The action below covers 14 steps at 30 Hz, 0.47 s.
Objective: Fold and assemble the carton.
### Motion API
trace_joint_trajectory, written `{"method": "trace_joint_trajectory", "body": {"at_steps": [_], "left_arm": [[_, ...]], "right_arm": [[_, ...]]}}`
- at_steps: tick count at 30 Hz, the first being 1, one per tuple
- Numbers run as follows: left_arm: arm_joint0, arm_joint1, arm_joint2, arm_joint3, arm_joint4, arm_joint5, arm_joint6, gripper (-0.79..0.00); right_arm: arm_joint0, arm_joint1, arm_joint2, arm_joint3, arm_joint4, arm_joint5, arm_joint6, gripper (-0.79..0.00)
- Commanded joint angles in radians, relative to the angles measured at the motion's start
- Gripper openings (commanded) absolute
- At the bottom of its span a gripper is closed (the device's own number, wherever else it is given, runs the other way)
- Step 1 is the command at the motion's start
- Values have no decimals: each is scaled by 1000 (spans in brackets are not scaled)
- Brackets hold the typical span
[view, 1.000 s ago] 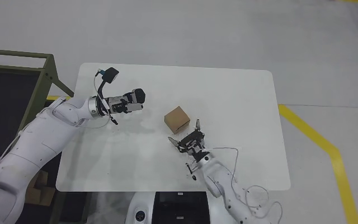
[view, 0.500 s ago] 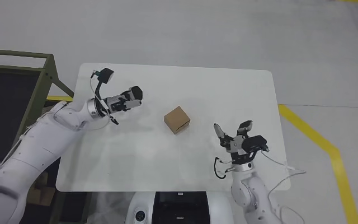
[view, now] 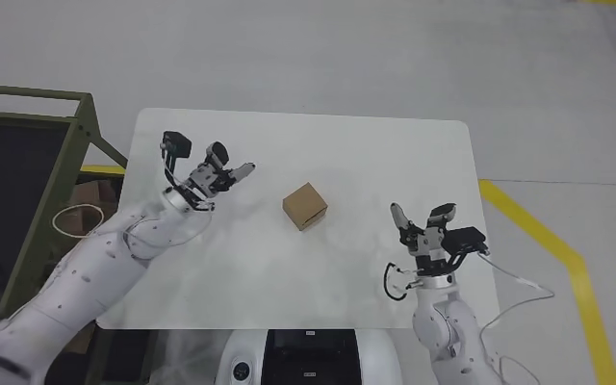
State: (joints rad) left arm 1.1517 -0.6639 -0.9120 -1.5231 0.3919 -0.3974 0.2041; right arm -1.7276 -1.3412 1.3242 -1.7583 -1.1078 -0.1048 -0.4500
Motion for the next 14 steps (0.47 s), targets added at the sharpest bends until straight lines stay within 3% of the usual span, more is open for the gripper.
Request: {"method": "trace_joint_trajectory", "body": {"at_steps": [1, 5, 14], "left_arm": [[35, -1, -10, -29, 59, 63, 57, 0], [75, -8, -30, -53, 132, 148, 142, 0], [88, -15, -40, -61, 135, 159, 166, -1]], "right_arm": [[5, 0, 1, 0, 0, -4, 16, 0], [13, 3, 9, -12, 12, -24, 72, 0], [13, 4, 19, -27, 28, -35, 97, -1]]}}
